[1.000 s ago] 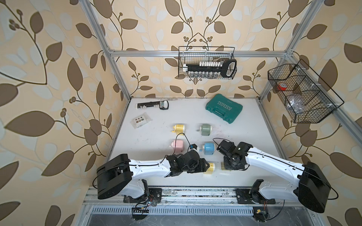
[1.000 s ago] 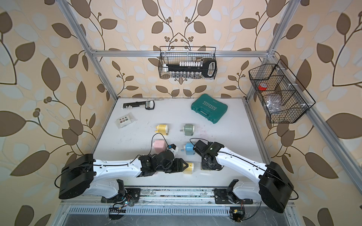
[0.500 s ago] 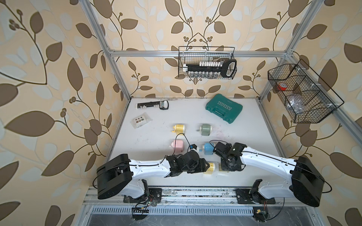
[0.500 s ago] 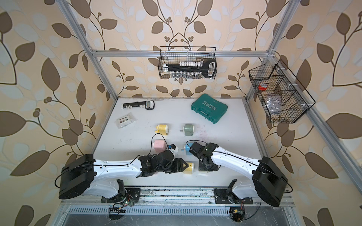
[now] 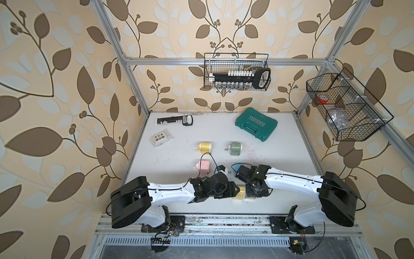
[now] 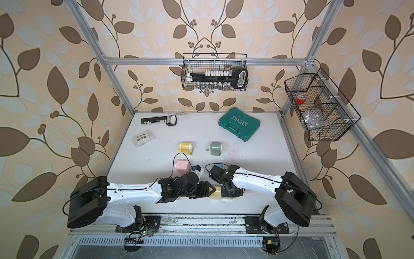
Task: Put the tray back into the pencil sharpener
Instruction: Close the container of the pencil sharpener.
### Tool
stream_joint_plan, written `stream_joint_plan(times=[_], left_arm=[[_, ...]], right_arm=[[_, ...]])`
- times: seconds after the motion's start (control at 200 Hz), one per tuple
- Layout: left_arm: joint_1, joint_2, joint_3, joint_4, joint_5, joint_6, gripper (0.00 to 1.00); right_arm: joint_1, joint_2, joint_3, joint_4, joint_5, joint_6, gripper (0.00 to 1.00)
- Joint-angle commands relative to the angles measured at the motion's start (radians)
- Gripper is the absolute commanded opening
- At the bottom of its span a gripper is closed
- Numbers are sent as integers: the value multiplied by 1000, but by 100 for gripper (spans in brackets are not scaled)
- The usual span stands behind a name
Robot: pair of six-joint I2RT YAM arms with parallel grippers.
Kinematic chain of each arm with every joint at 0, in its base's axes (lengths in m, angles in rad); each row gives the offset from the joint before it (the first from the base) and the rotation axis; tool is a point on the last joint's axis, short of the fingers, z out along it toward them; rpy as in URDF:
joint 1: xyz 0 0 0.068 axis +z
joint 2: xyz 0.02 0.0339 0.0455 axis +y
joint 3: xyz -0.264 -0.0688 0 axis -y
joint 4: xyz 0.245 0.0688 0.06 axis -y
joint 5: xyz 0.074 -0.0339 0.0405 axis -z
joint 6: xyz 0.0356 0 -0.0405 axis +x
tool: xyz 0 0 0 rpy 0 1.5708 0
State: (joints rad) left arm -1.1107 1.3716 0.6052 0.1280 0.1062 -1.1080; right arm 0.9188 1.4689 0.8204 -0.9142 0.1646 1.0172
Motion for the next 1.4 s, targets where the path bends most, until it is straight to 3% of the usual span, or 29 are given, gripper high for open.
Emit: stream_joint_plan(times=[0.0,1.03,1.175,1.395], left_arm=[[8,12,-3,21,16,-4,64],[8,14,11,-13,10,2,64],[9,14,11,-16,9,2,64],[9,19,13,-12,10,4,64]], right_arm=[[12,8,25,6,-3,21,0],[14,-35,-56,101,-57,-25,0],[13,-30,-64,108,-55,-24,9],[13,-39,-65,133,-65,-45,10]])
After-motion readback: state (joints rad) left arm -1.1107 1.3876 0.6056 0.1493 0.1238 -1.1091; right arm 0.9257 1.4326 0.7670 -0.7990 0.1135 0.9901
